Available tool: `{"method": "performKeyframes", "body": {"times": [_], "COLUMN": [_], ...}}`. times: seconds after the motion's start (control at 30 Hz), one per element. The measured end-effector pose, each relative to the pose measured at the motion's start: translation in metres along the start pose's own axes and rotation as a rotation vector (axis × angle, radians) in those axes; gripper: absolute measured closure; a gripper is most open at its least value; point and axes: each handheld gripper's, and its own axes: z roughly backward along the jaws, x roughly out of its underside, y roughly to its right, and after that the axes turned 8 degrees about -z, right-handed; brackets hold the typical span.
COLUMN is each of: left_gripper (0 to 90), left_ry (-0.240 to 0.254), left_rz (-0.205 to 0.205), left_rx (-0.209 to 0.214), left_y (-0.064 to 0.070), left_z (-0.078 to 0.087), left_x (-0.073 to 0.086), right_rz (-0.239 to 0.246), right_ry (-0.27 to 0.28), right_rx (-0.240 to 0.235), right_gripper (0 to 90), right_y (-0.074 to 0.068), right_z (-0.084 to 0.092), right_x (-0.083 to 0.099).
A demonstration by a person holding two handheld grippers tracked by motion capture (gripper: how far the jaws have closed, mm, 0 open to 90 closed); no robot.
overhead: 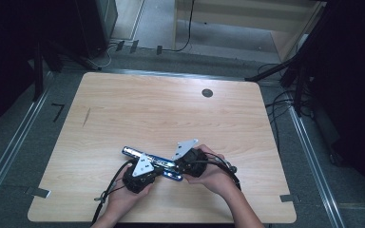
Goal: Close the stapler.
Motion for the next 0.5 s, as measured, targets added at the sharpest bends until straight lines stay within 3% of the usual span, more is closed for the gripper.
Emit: {"method": "performKeyframes", "body": {"times": [0.5], "left_gripper": [90.0], "left_ry": [-0.002], "left_rz": [0.001], "left_rx": [0.000], "left_y": [0.0001], "left_z": [0.0001], "left_x": [0.0000], "right_rz": [-0.020], "right_ry": [-0.009], "right_rx": [0.003], "right_gripper": [79.9], "right_y": [0.0003], "right_z": [-0.0056], "right_x": [0.0011]}}
